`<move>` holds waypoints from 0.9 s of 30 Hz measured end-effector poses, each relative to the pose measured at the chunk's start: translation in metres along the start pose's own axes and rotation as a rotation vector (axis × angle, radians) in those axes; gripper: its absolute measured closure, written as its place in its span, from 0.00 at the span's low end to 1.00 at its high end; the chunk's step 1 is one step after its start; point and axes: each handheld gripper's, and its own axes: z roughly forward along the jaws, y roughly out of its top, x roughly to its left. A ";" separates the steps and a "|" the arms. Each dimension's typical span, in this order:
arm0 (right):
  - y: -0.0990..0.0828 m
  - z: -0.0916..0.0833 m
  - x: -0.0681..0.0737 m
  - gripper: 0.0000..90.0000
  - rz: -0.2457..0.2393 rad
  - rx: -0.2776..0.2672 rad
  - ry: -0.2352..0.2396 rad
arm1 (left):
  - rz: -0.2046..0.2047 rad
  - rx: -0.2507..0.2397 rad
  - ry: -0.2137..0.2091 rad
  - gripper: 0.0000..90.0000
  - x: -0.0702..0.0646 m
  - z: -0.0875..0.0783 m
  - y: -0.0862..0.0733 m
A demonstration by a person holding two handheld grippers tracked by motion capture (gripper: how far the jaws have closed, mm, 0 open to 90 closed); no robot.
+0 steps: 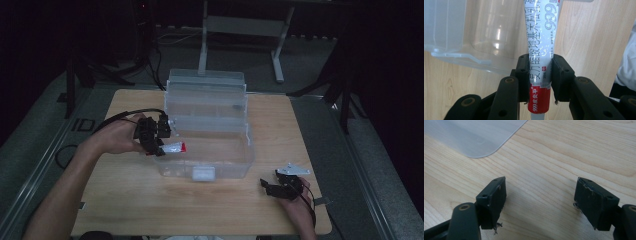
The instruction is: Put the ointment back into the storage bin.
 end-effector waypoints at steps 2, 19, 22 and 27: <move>0.000 0.000 0.000 0.28 0.000 0.000 0.000 | 0.010 -0.001 0.004 0.78 0.001 0.000 0.003; 0.000 0.000 0.000 0.28 0.000 0.000 0.000 | 0.052 -0.001 0.012 0.78 0.004 0.009 0.019; 0.000 0.000 0.000 0.28 -0.001 0.000 0.000 | 0.058 0.003 0.008 0.78 0.005 0.011 0.020; 0.000 0.000 0.000 0.28 0.000 -0.001 0.000 | 0.078 0.012 0.009 0.78 0.004 0.012 0.024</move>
